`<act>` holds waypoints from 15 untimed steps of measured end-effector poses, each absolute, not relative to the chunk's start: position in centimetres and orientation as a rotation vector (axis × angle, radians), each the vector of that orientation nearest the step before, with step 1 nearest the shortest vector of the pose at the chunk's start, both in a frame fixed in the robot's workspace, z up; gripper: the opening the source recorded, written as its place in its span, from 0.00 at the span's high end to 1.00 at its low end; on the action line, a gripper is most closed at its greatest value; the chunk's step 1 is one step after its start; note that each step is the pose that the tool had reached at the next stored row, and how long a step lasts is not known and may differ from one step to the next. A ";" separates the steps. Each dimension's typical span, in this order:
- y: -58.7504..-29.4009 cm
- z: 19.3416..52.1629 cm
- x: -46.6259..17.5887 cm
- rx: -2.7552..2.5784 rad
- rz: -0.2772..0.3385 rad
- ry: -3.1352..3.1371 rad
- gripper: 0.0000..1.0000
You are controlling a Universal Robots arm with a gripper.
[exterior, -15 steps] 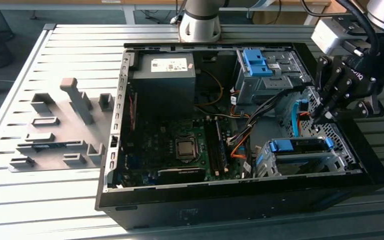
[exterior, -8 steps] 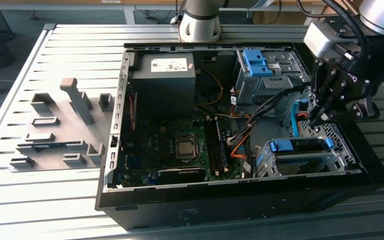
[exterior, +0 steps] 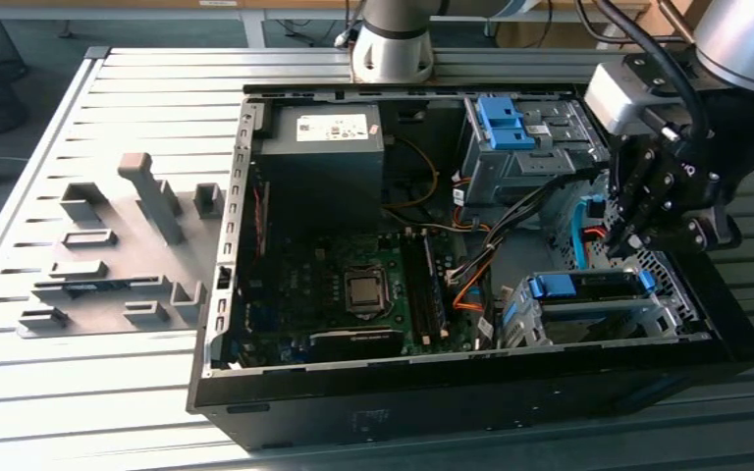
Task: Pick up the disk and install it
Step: 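Insert the first disk wire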
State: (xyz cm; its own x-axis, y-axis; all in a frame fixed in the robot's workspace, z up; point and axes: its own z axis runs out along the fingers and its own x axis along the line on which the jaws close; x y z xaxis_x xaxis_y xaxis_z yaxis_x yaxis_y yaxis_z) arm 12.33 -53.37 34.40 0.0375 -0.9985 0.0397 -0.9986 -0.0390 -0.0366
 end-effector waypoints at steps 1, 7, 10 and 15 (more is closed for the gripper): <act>-53.4 34.4 12.1 2.265 0.090 -2.180 0.84; -53.7 34.3 11.8 2.251 0.091 -2.200 0.84; -54.1 34.2 11.8 2.240 0.091 -2.211 0.84; -54.7 34.1 11.8 2.232 0.091 -2.218 0.84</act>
State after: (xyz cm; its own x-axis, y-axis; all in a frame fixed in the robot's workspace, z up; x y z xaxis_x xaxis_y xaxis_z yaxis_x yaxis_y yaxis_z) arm 11.81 -54.71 34.05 0.0055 -0.9993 0.0363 -0.9989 -0.0072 -0.0457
